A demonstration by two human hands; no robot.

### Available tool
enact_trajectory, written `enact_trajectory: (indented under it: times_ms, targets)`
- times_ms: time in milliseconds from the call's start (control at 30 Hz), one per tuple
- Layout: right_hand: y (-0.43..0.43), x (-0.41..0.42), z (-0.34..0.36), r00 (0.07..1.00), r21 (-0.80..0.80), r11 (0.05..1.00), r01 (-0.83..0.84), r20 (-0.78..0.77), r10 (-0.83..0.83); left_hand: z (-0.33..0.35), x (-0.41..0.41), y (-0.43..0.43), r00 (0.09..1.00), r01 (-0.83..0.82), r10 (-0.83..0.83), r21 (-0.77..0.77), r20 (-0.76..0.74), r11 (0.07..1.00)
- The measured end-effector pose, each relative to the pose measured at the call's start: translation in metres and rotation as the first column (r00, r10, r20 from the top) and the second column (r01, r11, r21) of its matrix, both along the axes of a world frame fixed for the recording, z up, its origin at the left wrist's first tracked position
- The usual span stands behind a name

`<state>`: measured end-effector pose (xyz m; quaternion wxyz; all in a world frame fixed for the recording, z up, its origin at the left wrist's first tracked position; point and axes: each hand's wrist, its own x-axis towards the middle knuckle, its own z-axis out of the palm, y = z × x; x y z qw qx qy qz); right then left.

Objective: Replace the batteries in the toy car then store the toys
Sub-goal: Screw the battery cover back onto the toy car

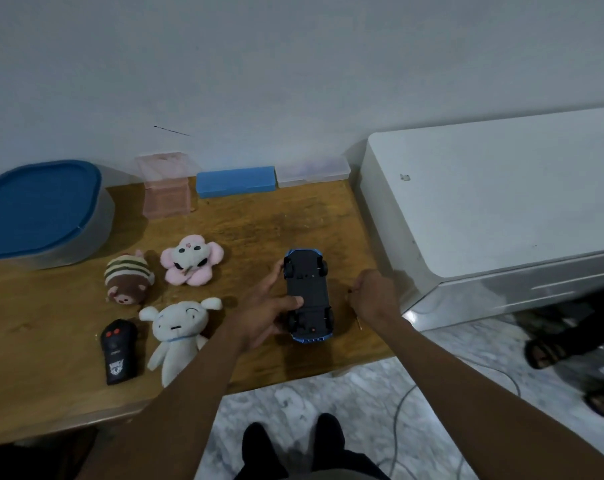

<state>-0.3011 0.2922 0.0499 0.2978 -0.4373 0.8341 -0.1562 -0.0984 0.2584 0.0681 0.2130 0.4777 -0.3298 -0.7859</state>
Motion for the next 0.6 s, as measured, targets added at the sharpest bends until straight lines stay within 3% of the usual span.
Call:
enact_trajectory:
  times_ms: [200,367,600]
  targets:
    - [-0.003,-0.005,-0.013,0.999,0.042,0.999,-0.01,-0.048,0.012,-0.003,-0.002,-0.001,1.0,-0.007,0.007,0.032,-0.003,0.999]
    - [-0.005,-0.006,-0.004,1.0,0.073,0.997,-0.015,0.017,0.014,-0.002,-0.001,-0.002,1.0,-0.027,0.027,0.033,0.006,0.999]
    - [-0.037,-0.004,0.072,0.953,-0.346,0.936,0.065,0.3,0.044,0.03,0.006,-0.015,1.0,-0.006,0.006,-0.05,0.005,0.999]
